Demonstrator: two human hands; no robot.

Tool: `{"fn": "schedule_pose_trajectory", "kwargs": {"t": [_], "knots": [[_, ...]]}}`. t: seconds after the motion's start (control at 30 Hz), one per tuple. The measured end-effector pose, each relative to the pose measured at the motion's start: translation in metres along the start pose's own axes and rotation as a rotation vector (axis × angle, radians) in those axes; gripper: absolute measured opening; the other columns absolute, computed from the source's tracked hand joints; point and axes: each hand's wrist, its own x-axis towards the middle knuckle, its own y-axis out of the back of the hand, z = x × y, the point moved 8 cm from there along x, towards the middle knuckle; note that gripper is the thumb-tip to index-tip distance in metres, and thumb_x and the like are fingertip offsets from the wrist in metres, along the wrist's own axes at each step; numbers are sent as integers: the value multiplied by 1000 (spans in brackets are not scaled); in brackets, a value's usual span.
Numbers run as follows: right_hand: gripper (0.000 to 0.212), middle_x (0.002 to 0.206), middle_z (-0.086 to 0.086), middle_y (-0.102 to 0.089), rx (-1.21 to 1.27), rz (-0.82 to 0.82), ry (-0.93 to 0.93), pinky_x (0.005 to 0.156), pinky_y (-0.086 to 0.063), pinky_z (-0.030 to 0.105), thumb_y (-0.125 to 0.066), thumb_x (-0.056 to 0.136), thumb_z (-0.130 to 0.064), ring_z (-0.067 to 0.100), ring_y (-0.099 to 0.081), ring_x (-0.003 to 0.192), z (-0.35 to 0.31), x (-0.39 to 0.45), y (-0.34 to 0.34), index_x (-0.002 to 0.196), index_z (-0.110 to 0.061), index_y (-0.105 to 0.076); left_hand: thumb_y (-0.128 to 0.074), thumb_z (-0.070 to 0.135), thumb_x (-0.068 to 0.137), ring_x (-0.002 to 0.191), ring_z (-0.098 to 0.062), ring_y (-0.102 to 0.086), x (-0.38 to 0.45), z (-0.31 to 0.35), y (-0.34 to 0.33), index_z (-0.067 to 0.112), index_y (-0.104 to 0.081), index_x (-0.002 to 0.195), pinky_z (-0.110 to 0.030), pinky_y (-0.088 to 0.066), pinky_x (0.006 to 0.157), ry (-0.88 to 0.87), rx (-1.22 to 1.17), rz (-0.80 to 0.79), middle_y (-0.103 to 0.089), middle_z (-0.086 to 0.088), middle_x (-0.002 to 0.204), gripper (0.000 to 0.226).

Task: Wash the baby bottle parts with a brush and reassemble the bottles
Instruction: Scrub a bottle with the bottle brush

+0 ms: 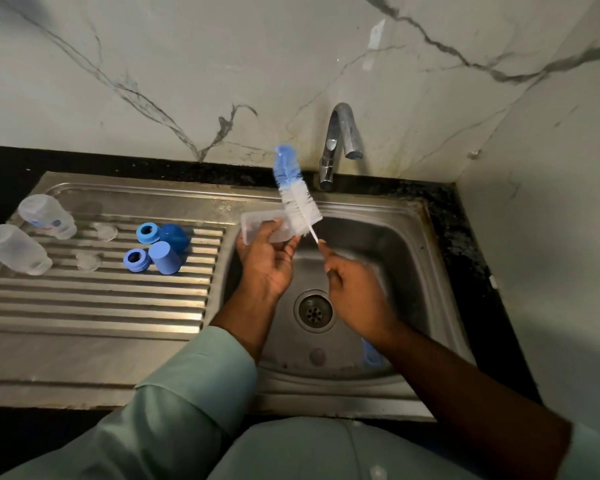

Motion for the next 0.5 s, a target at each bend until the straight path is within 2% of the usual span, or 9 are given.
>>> {"fn": "schedule_pose_trajectory", "kwargs": {"t": [0.07, 0.1, 0.17, 0.27, 0.33, 0.43, 0.5], "knots": [[61, 59, -6, -44, -80, -137, 34, 52, -33, 14, -43, 96, -9, 3, -40, 49, 2, -25, -8, 148, -34, -23, -65, -6, 80, 100, -35, -67, 6, 11, 2, 21, -38, 142, -51, -60, 75, -18, -52, 24, -62, -22, 124, 72], [63, 61, -3, -45, -119, -194, 33, 54, -33, 15, -42, 96, -12, 3, -41, 50, 2, -35, -13, 148, -37, -18, -66, -4, 81, 97, -34, -69, 5, 12, 2, 22, -38, 141, -51, -60, 75, -18, -35, 15, -63, -21, 121, 71], [61, 69, 3, -54, -163, -134, 27, 61, -38, 23, -40, 98, -15, 8, -48, 56, 2, -21, -9, 150, -37, -17, -67, -1, 82, 99, -35, -69, -4, -1, 0, 21, -41, 140, -52, -59, 78, 16, 100, -45, -65, -19, 120, 67], [51, 86, 9, -64, -174, 20, -39, 65, -39, 25, -40, 99, -16, 19, -60, 71, 7, 12, 5, 147, -30, -31, -69, 3, 84, 104, -36, -67, -15, -13, -3, 18, -47, 133, -49, -60, 77, 34, 199, -60, -65, -17, 121, 56], [47, 77, 4, -59, -94, -25, -1, 65, -38, 22, -43, 98, -12, 6, -54, 62, 11, 1, 3, 142, -27, -42, -74, 9, 81, 105, -36, -67, -10, 1, -8, 14, -49, 133, -43, -61, 70, 8, 79, -41, -64, -19, 124, 58], [45, 76, -3, -61, 116, -35, 104, 66, -37, 5, -48, 95, -5, -6, -52, 60, 20, -32, -5, 136, -22, -49, -81, 22, 72, 103, -32, -69, 2, 30, -10, 13, -50, 134, -36, -59, 65, -58, 21, -6, -65, -18, 124, 70], [43, 72, -9, -62, 311, 73, 50, 63, -41, 14, -47, 97, -7, -3, -48, 57, 37, -28, 1, 134, -27, -49, -83, 37, 69, 87, -22, -73, 1, 33, -8, 14, -53, 132, -31, -58, 61, -64, 148, 32, -71, -12, 113, 74]]}}
